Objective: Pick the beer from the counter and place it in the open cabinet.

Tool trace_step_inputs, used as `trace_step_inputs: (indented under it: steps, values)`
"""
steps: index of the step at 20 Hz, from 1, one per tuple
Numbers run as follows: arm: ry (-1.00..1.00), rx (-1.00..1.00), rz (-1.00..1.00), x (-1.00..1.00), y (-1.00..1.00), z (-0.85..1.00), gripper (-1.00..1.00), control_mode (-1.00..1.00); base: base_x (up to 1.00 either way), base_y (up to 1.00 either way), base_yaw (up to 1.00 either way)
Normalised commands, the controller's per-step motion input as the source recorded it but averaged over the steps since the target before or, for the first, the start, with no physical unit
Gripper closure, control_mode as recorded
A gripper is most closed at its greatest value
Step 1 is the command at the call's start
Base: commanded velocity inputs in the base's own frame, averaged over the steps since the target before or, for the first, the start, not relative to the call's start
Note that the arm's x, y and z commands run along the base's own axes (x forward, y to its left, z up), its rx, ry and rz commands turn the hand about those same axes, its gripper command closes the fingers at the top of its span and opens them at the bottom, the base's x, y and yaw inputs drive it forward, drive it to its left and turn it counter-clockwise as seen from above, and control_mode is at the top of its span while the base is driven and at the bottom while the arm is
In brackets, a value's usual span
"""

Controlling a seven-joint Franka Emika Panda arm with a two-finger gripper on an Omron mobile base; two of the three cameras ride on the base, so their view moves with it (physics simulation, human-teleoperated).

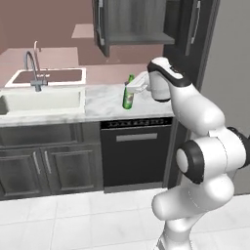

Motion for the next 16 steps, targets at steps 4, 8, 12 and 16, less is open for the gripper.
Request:
trace_step_inputs:
  steps: [4, 8, 12, 16]
  values:
    - [0.00, 0.00, 0.00, 0.00, 0.00, 0.00, 1.00, 1.00, 0.56, 0.00, -0.09]
    - [0.00, 0.00, 0.00, 0.00, 0.00, 0.00, 1.00, 1.00, 0.68, 0.00, -0.06]
    - [0.00, 0.00, 0.00, 0.00, 0.00, 0.00, 1.00, 1.00, 0.82, 0.00, -0.06]
    - [0.00, 0.00, 0.00, 0.00, 0.00, 0.00, 1.00, 1.00, 0.74, 0.00, -0.05]
